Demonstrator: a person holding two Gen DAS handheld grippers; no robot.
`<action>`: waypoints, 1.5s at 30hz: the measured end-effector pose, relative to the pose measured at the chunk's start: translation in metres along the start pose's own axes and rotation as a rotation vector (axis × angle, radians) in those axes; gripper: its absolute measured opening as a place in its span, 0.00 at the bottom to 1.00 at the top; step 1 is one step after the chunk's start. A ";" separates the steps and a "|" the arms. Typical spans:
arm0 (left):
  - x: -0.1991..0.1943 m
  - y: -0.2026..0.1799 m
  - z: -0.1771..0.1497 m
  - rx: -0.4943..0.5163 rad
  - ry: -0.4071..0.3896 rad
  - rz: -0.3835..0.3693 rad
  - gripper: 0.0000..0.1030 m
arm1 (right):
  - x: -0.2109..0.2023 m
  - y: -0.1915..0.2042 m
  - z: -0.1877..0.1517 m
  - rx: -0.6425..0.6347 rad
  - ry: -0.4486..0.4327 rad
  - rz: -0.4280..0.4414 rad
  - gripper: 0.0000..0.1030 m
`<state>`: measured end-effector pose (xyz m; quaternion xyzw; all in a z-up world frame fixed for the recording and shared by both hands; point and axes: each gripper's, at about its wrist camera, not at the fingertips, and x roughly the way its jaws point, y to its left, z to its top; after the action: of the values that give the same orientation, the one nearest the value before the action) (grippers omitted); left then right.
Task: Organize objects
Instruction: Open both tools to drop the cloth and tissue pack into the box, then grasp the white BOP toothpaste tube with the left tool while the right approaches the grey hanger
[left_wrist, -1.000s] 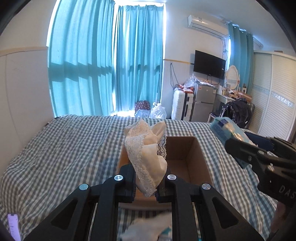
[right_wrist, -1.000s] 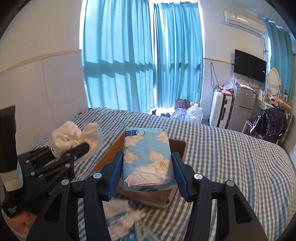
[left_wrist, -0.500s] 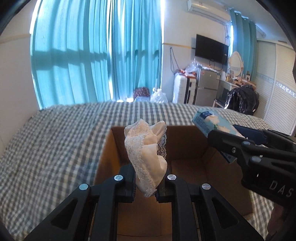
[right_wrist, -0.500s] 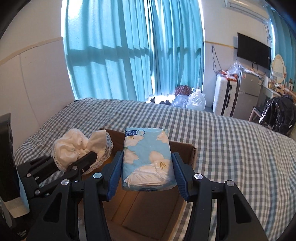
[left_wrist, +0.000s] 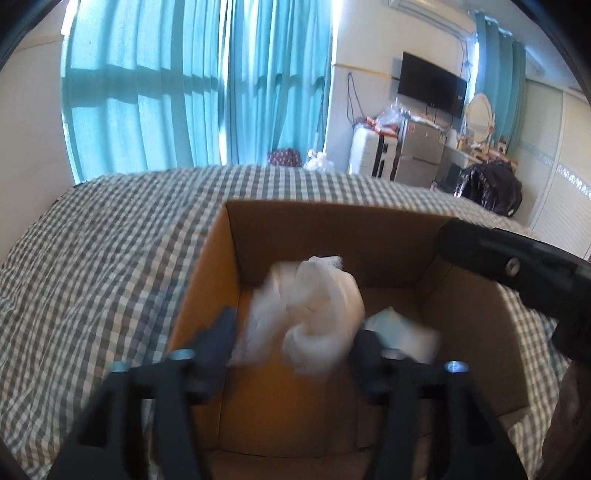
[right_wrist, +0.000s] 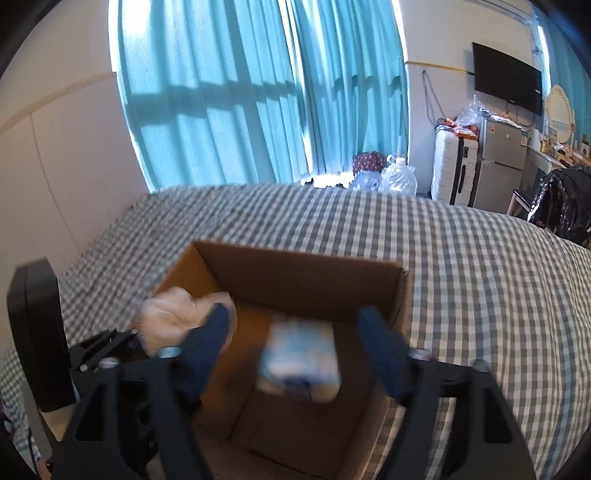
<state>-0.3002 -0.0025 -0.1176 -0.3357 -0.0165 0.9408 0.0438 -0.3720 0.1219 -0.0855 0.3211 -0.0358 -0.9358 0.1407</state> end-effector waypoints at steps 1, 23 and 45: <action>-0.006 0.000 0.001 -0.002 -0.012 -0.003 0.72 | -0.006 -0.001 0.002 0.005 -0.008 0.003 0.78; -0.181 0.021 -0.018 -0.003 -0.164 0.095 1.00 | -0.202 0.034 -0.035 -0.060 -0.116 -0.071 0.94; -0.121 0.054 -0.175 -0.037 0.123 0.160 0.95 | -0.092 0.029 -0.194 -0.126 0.265 -0.094 0.93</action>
<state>-0.1003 -0.0670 -0.1798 -0.3939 -0.0042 0.9184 -0.0366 -0.1772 0.1253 -0.1800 0.4336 0.0571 -0.8912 0.1201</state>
